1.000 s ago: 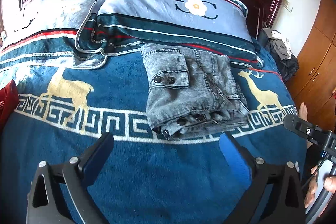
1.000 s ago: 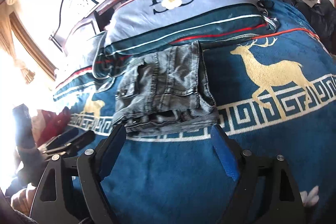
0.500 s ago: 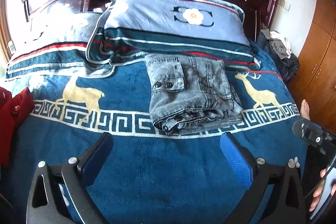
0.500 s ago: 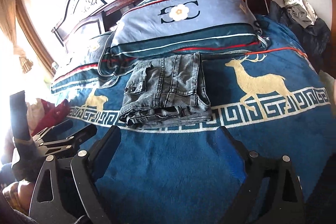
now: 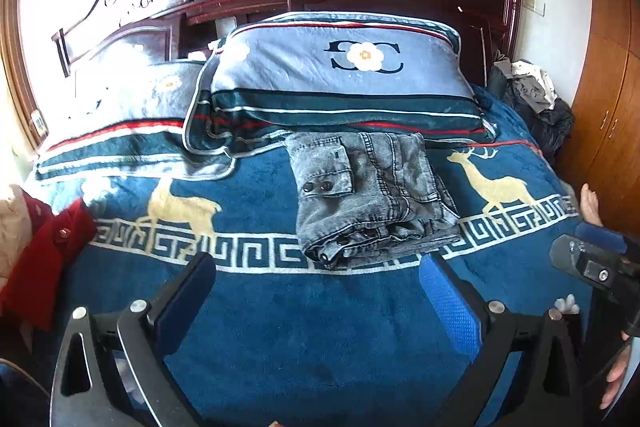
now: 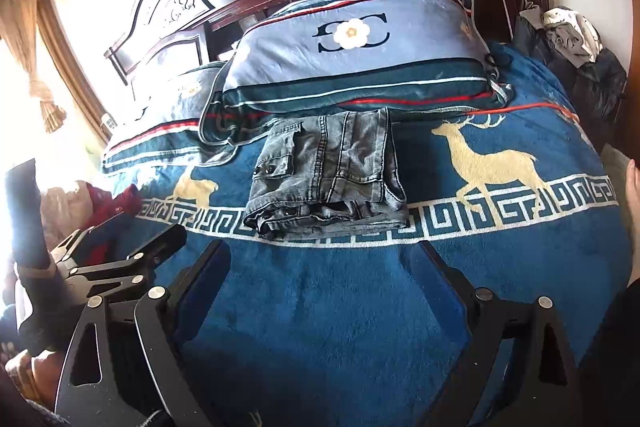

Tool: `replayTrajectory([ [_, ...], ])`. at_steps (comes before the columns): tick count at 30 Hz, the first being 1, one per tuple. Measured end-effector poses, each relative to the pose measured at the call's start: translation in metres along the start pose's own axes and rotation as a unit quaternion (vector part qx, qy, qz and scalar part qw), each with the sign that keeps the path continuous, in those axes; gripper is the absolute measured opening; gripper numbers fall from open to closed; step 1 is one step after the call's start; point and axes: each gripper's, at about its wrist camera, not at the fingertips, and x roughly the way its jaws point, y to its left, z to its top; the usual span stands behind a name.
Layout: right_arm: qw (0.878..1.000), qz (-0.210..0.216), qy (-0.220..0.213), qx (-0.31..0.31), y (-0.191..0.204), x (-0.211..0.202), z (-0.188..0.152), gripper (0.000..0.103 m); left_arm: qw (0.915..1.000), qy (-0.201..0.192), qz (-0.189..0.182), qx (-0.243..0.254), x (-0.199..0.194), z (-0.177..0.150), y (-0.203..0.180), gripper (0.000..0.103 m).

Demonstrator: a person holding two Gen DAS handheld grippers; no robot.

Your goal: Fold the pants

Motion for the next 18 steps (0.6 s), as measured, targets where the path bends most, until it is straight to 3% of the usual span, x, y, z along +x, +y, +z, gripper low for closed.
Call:
replayTrajectory([
  [9,1.0,-0.007,0.006,-0.005,0.001,-0.007,0.0,0.092,0.9998,-0.012,0.004,0.018,-0.015,0.002,-0.01,0.103],
  [18,1.0,-0.01,-0.006,-0.013,0.007,-0.021,0.005,0.092,0.9998,-0.017,-0.013,-0.004,-0.024,0.005,-0.007,0.103],
])
